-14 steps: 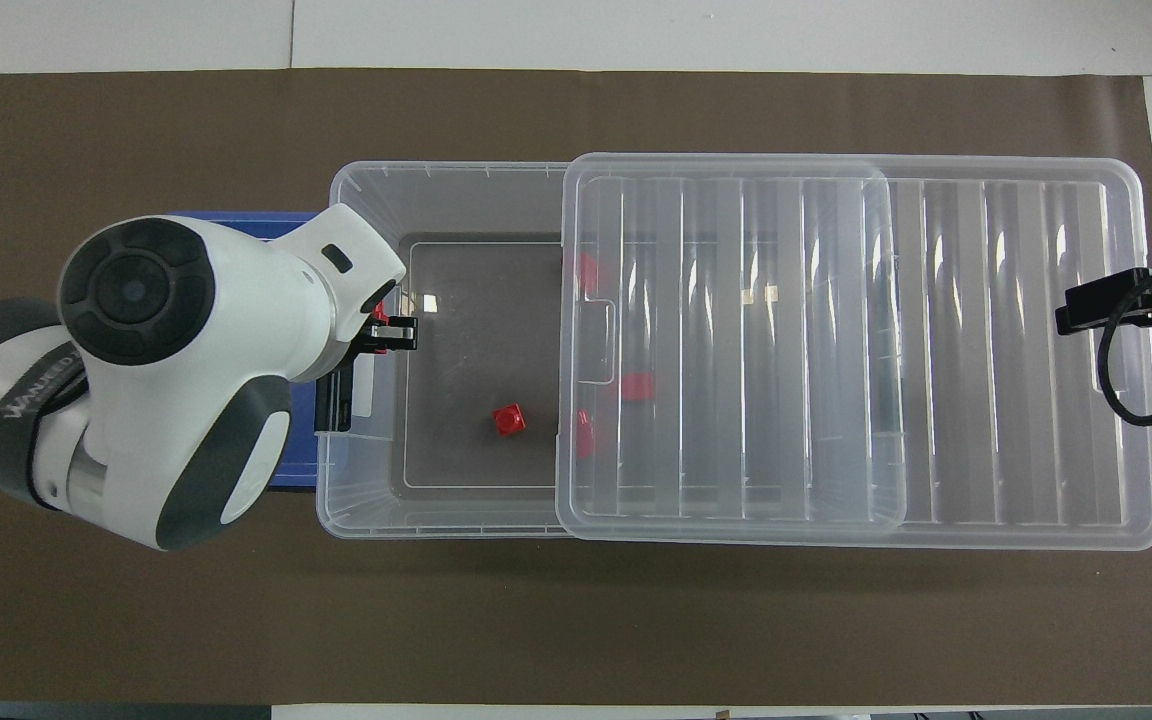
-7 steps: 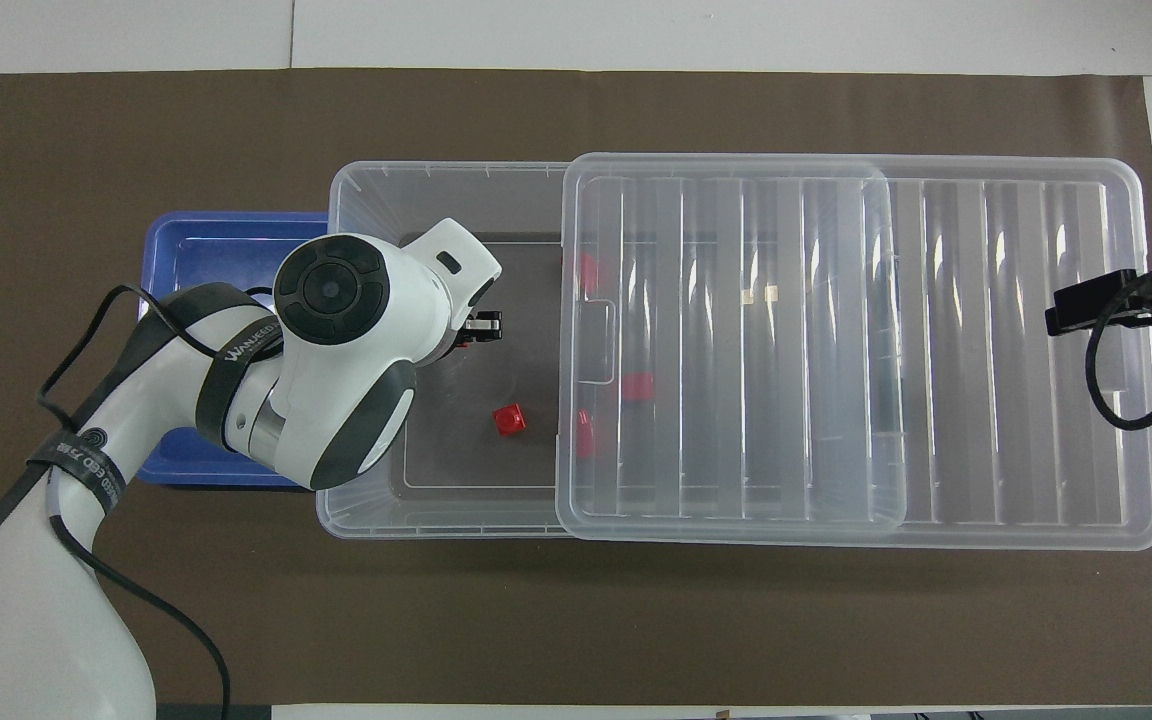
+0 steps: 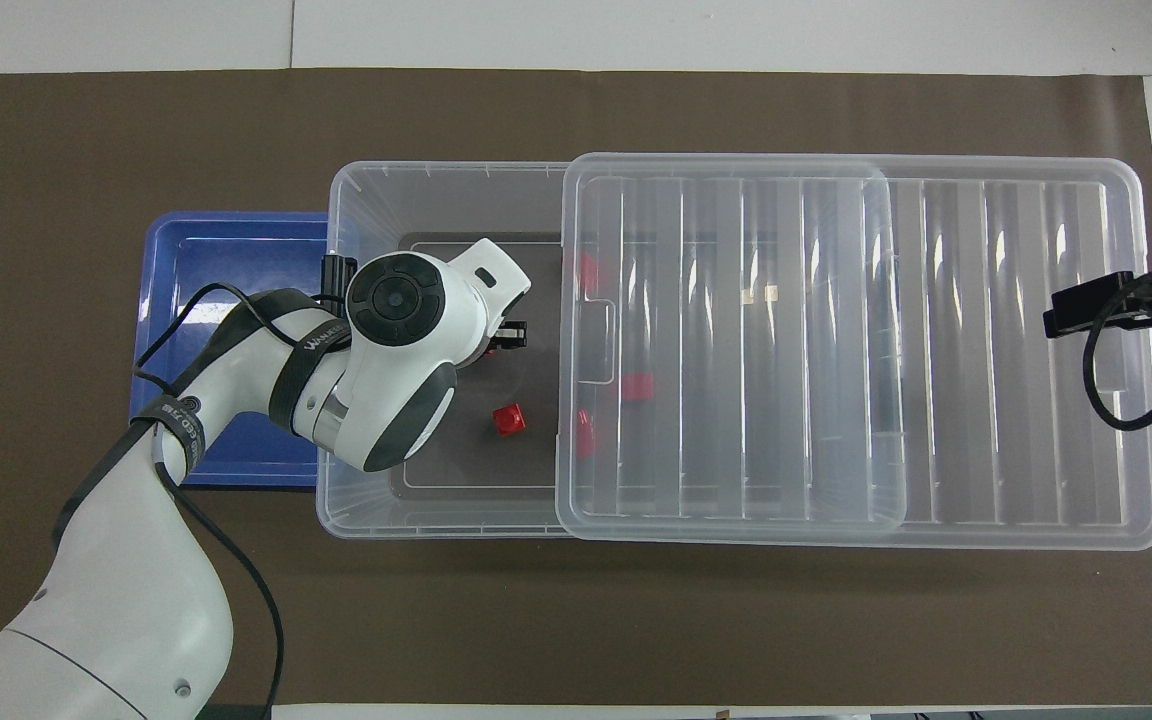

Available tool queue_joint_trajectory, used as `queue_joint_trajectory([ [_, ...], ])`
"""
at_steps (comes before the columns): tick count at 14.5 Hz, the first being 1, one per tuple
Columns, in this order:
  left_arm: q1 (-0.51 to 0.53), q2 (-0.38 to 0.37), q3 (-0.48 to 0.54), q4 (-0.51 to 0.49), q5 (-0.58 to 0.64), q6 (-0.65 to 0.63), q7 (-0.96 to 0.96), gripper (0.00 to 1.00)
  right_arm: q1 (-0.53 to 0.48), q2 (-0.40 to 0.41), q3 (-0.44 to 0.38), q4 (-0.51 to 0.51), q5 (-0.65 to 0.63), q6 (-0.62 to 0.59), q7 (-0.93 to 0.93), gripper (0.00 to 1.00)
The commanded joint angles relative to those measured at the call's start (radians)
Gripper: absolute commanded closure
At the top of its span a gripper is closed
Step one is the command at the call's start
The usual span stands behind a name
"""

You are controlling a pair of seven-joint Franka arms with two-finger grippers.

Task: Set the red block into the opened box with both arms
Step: 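Carry the red block with the left gripper over the open box, then open the left gripper to drop the block, then withdraw it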

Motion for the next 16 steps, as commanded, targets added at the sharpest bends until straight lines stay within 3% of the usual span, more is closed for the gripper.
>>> queue_joint_trajectory([
  [1, -0.003, -0.009, 0.010, -0.023, 0.028, 0.020, -0.026, 1.00, 0.000, -0.023, 0.001, -0.024, 0.006, -0.011, 0.012, 0.00],
  [4, -0.003, -0.017, 0.013, -0.020, 0.028, 0.014, -0.026, 0.01, 0.000, -0.023, 0.001, -0.032, 0.006, -0.009, 0.003, 0.00],
  [7, 0.003, -0.080, 0.013, -0.021, 0.028, -0.043, -0.024, 0.00, -0.002, -0.029, 0.000, -0.039, 0.006, -0.008, 0.003, 0.00],
  [11, 0.003, -0.210, 0.011, -0.010, 0.019, -0.169, -0.017, 0.00, 0.000, -0.031, 0.000, -0.039, 0.006, -0.009, -0.008, 0.26],
  [12, 0.005, -0.234, 0.013, -0.010, 0.017, -0.195, -0.015, 0.00, -0.002, -0.031, 0.001, -0.039, 0.006, -0.008, -0.009, 0.36],
  [14, 0.006, -0.291, 0.018, -0.010, 0.017, -0.261, -0.007, 0.00, -0.011, -0.031, 0.000, -0.039, 0.004, -0.008, -0.035, 0.92],
  [15, 0.024, -0.322, 0.018, -0.012, 0.017, -0.302, -0.006, 0.00, -0.022, -0.031, -0.003, -0.044, 0.003, -0.002, -0.078, 1.00],
  [16, 0.049, -0.348, 0.018, -0.013, 0.017, -0.327, 0.000, 0.00, -0.048, -0.034, -0.005, -0.058, 0.000, 0.008, -0.145, 1.00],
])
